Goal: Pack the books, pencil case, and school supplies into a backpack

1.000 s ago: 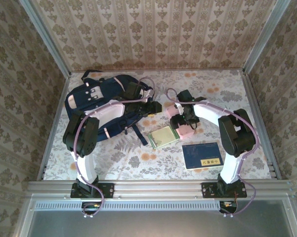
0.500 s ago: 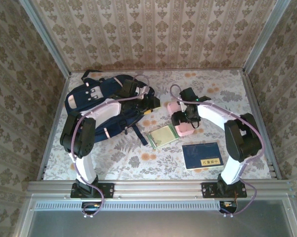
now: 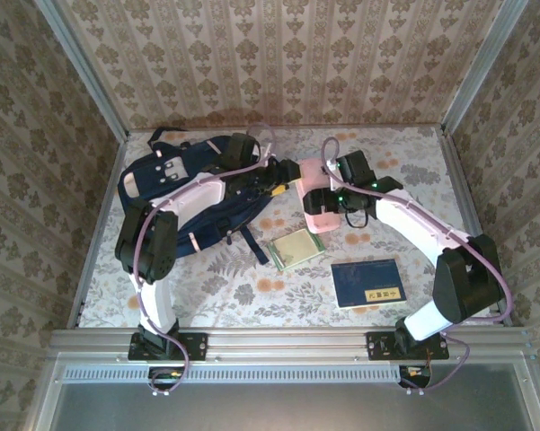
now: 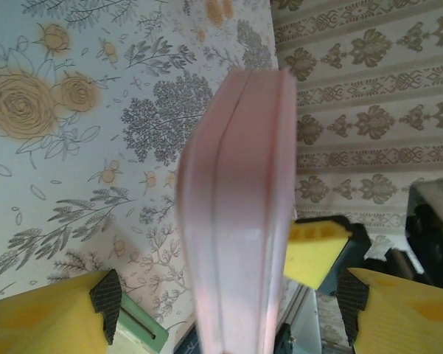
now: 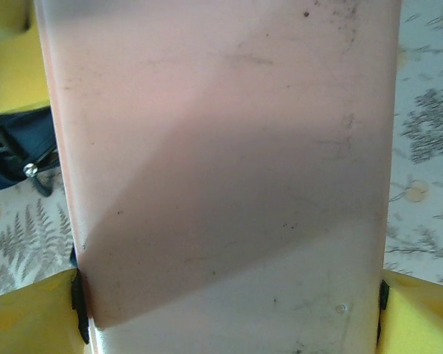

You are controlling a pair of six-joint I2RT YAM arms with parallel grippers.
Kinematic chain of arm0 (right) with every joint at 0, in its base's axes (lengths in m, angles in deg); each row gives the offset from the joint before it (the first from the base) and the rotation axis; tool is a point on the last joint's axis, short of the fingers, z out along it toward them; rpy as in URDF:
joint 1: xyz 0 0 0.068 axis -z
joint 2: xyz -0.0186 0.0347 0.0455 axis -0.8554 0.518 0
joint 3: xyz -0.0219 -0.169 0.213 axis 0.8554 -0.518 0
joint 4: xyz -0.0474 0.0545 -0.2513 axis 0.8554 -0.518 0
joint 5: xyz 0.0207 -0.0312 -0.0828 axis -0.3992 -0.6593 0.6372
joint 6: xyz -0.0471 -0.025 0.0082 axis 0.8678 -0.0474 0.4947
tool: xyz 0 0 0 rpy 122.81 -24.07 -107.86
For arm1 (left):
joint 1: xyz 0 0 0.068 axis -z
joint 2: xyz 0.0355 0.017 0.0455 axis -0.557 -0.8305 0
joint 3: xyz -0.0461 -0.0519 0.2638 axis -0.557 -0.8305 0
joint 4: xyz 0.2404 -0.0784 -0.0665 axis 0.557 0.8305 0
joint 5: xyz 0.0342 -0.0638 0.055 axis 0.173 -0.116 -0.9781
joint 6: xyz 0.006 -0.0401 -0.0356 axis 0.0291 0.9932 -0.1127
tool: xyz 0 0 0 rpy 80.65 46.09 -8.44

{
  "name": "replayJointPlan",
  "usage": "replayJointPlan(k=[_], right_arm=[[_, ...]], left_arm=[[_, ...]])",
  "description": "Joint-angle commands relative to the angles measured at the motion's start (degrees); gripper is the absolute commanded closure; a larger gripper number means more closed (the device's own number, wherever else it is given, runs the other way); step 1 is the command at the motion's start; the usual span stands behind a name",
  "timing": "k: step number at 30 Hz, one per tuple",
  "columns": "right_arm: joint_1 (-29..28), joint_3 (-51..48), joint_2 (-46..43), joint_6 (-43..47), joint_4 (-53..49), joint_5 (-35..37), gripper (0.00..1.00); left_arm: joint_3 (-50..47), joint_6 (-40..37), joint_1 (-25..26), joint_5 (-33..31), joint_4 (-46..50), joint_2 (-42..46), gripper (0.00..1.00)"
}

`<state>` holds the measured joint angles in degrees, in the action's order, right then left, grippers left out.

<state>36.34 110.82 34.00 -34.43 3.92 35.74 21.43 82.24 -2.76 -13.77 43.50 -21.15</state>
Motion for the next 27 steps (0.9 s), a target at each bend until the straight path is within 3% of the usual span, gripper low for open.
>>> replayJointPlan(k=[1, 12, 22, 27], right_arm=[[-0.7, -0.8, -2.7, -1.7, 2.6, -4.7, 0.14], [-0.9, -3.9, -3.8, -5.9, 6.7, -5.6, 0.14], [-0.8, -4.0, -7.3, -9.2, 6.4, 0.0, 0.0], [0.9, -4.2, -11.8, -21.1, 5.4, 6.5, 0.0]], left_arm=[[1.5, 2.0, 0.4, 2.6, -3.0, -1.7, 0.24], [-1.4, 7.5, 0.5, 3.1, -10.7, -0.4, 0.56], [-3.7, 13.1, -0.2, 1.6, -17.3, 2.6, 0.69], [-7.0, 17.8, -1.5, -1.3, -23.1, 5.3, 0.73]])
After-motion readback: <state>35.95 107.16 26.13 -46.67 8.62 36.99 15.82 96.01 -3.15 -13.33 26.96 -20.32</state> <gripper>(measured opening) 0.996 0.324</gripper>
